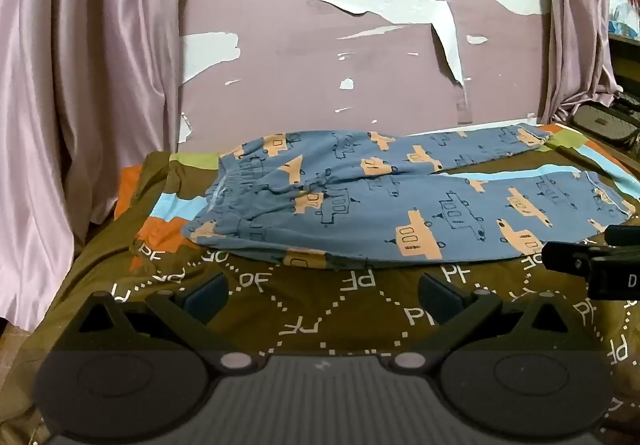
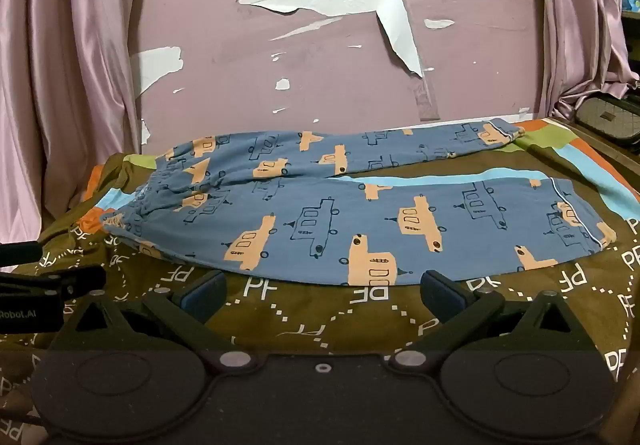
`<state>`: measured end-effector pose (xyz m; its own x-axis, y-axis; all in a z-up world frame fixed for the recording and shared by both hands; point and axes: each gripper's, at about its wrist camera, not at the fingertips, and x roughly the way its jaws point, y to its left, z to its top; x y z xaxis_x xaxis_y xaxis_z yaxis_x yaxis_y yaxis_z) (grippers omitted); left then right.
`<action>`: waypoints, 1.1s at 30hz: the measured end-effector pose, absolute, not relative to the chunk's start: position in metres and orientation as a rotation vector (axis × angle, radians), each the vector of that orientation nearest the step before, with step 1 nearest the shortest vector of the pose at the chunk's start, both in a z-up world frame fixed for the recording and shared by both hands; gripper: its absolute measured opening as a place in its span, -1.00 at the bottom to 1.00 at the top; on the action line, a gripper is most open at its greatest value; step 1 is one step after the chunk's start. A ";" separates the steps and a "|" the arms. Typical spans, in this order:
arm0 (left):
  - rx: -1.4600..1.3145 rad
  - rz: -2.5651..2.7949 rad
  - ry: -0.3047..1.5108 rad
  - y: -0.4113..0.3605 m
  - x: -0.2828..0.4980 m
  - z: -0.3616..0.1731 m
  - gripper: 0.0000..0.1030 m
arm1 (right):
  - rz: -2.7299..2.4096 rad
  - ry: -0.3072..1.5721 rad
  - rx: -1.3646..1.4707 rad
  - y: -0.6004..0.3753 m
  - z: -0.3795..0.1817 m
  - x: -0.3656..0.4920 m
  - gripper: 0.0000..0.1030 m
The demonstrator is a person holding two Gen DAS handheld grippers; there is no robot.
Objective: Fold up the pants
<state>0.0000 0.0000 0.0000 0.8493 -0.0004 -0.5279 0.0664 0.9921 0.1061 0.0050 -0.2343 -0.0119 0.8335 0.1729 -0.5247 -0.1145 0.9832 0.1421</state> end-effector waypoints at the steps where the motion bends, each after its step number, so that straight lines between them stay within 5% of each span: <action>1: 0.125 -0.035 0.560 0.000 0.000 0.000 1.00 | 0.152 0.565 0.107 -0.234 -0.012 0.005 0.99; 33: 0.135 -0.037 0.553 -0.002 0.000 -0.001 1.00 | 0.152 0.571 0.108 -0.234 -0.013 0.006 0.99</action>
<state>-0.0003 -0.0016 -0.0010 0.8503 0.0015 -0.5263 0.0711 0.9905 0.1178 0.0062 -0.2340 -0.0131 0.8304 0.1727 -0.5297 -0.1129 0.9832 0.1436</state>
